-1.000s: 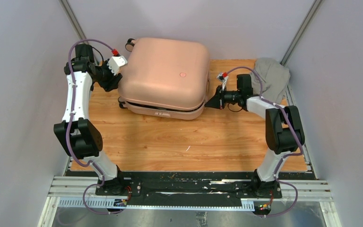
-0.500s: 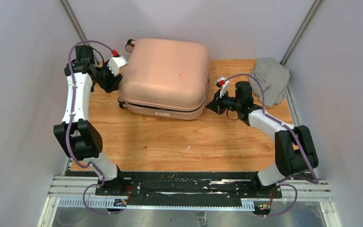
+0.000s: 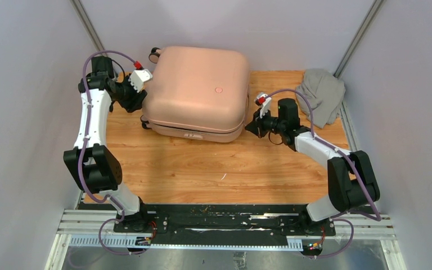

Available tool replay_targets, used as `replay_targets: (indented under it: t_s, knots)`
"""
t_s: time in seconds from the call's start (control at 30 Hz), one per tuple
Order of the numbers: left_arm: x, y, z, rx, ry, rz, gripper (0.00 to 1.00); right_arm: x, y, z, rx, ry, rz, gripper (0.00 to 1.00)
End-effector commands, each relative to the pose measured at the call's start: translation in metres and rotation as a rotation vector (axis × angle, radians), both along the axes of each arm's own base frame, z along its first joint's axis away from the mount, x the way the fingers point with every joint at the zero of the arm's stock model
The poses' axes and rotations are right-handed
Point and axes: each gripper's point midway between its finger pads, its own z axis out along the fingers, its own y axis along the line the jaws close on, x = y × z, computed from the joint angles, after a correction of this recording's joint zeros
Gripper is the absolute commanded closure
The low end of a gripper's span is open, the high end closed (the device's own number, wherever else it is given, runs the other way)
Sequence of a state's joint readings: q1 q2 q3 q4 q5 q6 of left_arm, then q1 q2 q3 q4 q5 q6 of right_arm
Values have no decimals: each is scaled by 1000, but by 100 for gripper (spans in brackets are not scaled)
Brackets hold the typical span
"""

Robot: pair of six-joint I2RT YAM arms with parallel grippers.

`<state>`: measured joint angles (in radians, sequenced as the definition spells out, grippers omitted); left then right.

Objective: Pack the luggage
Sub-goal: Zip the luggage at the corner of the board.

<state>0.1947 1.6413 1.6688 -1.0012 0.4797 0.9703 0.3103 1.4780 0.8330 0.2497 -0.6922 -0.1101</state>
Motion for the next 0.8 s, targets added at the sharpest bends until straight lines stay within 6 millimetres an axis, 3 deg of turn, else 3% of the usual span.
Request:
replay_targets:
  t_s: [0.0, 0.13, 0.3, 0.37, 0.43, 0.47, 0.53, 0.57, 0.67, 0.77]
  knots:
    - [-2, -9, 49, -63, -118, 58, 100, -51, 34, -1, 45, 65, 172, 100]
    - [-8, -13, 48, -73, -114, 51, 100, -72, 43, -1, 59, 56, 202, 100]
    - [-16, -15, 28, -73, -62, 54, 100, -94, 56, -4, 82, 64, 233, 100]
    - [-19, -15, 24, -71, -53, 51, 100, -92, 55, -8, 64, 75, 213, 100]
    - [-18, -13, 24, -59, -55, 58, 100, -76, 41, -11, 21, 75, 105, 100]
    - [-16, -11, 28, -50, -65, 68, 100, -66, 30, -9, 20, 76, 43, 92]
    - [-14, -8, 34, -42, -78, 77, 100, -41, 0, -3, 62, 96, -95, 65]
    - [-13, -8, 37, -41, -87, 76, 100, -33, -11, 2, 89, 97, -131, 59]
    - [-12, -7, 42, -39, -100, 74, 100, -17, -28, 15, 129, 47, -134, 45]
    - [-10, -7, 46, -39, -109, 74, 100, -13, -27, 13, 100, 35, -52, 43]
